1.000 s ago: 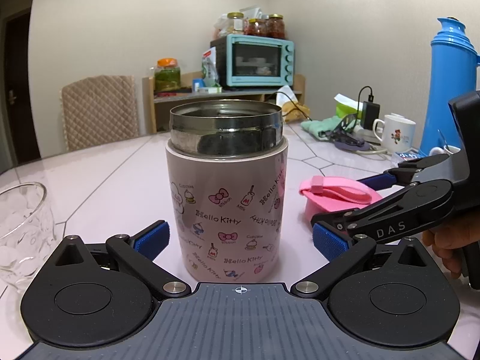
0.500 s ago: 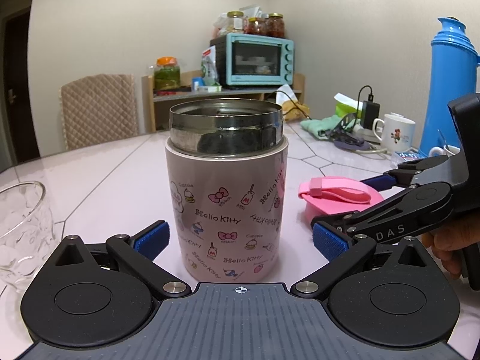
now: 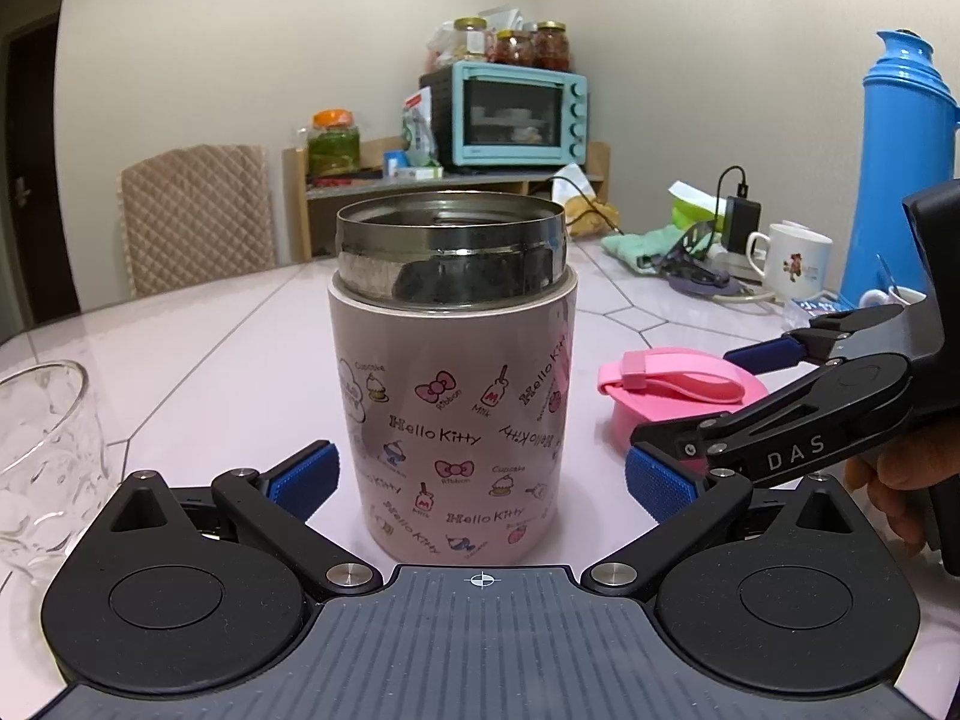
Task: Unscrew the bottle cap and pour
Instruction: 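Open the right gripper and withdraw it from the pink lid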
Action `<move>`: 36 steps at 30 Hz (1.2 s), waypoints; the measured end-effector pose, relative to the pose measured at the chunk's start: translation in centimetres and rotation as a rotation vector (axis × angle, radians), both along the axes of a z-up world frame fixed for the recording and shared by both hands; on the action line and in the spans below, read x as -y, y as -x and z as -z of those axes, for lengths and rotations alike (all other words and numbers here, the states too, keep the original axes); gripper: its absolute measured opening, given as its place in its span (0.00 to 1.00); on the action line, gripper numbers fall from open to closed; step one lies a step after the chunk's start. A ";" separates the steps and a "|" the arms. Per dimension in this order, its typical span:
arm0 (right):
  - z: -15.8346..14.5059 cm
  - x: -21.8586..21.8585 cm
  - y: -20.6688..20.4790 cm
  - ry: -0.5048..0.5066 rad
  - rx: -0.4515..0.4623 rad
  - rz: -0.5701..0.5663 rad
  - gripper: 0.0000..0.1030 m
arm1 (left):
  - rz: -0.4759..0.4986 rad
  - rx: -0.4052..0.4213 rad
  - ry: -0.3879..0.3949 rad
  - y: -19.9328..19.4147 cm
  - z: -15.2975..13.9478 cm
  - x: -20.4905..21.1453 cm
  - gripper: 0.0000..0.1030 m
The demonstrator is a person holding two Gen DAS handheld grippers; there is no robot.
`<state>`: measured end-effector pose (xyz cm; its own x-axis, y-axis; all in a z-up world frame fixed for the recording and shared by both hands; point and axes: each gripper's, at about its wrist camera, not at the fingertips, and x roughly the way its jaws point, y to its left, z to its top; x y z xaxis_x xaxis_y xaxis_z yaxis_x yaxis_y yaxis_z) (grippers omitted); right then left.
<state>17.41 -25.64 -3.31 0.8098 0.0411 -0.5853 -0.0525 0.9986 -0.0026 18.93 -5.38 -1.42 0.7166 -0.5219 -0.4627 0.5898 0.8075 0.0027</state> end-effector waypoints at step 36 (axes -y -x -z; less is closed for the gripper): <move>-0.7 0.5 1.7 -0.042 0.034 0.008 1.00 | -0.026 -0.024 -0.036 -0.3 0.2 0.1 1.00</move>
